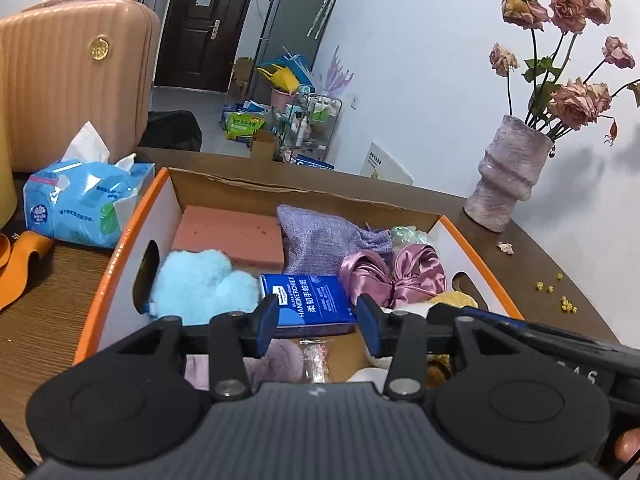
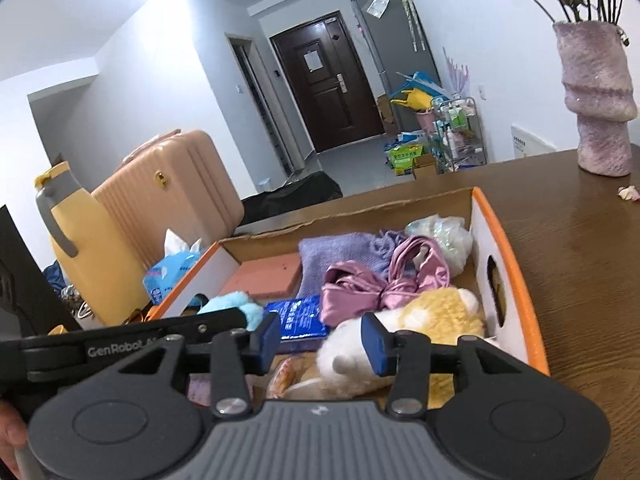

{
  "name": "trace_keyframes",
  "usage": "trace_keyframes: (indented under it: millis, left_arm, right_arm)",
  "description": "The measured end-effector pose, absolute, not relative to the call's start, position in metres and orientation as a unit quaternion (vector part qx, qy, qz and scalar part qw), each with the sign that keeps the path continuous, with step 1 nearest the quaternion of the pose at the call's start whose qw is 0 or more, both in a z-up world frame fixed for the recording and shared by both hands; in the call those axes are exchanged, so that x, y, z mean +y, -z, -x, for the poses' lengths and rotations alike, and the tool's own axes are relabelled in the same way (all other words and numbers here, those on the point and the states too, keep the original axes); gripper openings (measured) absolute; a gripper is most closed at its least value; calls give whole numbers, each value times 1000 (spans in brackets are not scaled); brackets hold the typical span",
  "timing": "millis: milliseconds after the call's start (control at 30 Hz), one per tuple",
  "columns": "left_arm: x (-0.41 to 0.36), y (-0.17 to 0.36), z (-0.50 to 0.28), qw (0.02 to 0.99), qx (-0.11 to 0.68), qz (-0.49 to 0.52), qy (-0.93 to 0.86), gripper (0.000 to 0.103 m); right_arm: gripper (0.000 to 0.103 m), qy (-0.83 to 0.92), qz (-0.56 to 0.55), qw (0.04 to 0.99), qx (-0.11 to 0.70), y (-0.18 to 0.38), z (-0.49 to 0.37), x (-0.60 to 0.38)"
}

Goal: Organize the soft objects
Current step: 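Carry the block and snack packet with both tools into the box and release, then withdraw both tools from the box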

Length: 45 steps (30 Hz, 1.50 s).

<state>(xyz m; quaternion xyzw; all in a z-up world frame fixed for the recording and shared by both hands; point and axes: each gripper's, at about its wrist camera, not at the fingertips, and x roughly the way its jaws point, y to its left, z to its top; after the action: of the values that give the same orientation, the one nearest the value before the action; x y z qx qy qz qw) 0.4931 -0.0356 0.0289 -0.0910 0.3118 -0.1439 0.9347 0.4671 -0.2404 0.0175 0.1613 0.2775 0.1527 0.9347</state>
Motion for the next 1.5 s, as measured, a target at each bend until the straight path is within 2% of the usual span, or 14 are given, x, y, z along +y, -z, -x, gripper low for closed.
trace_keyframes:
  millis: [233,300,433,500,533,600,633,700,1200,1500]
  left_arm:
    - [-26,-60,-459,948,283,64,130,51]
    - [-21,-71,-439,957,259,46,120,65]
    - [-23,-78,-397,976,202,-36,67,76]
    - [-20,-79,-377,979,191,-41,65,85]
    - [-17,-80,-366,980,182,-36,66,88]
    - [-12,-77,-337,989,134,-33,60,103]
    - [-11,-75,-325,992,111,-34,55,103]
    - [-10,-70,-303,994,92,-37,51,103]
    - [-4,-74,-221,996,65,-22,53,103]
    - [9,-49,-137,997,69,-23,34,103]
  right_arm:
    - [47,-140,-142,949,246,-51,-434,-251]
    - [54,-136,-131,952,239,-61,-419,-255]
    - [59,-125,-94,961,230,-74,-385,-259]
    - [68,-99,-54,971,212,-77,-365,-258]
    - [81,-82,-28,977,195,-77,-354,-255]
    - [99,-50,25,989,139,-74,-327,-248]
    - [103,-41,42,993,106,-70,-313,-246]
    - [103,-34,55,995,75,-65,-294,-243]
    - [103,-34,23,997,63,-63,-218,-233]
    - [103,-44,6,996,80,-39,-131,-230]
